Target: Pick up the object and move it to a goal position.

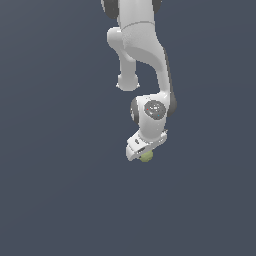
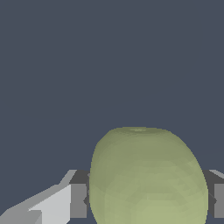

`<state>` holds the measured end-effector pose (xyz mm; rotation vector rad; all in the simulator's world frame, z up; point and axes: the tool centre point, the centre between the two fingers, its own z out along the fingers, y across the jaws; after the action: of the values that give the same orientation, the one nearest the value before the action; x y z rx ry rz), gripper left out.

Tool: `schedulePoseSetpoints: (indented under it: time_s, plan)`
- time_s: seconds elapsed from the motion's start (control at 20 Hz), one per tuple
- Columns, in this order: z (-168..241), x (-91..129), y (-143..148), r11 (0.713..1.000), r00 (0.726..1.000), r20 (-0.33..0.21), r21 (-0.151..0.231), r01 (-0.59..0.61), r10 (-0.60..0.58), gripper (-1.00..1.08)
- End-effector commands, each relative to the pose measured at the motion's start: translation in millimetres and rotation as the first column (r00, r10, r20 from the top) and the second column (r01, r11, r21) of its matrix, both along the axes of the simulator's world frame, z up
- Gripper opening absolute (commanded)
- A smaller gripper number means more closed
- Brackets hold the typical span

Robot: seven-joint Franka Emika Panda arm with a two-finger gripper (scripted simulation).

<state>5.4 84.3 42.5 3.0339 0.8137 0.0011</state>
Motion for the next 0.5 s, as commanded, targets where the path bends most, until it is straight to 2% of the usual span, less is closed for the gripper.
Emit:
schedulePoseSetpoints:
  time_s: [0.0, 0.45]
  plan:
    - [-0.8, -0.3, 0.6, 1.0, 1.0, -0.001, 0.0, -0.001, 0.001, -1.0]
    - [5.8, 4.8, -0.2, 1.0, 1.0, 0.013, 0.005, -0.013, 0.013, -1.0]
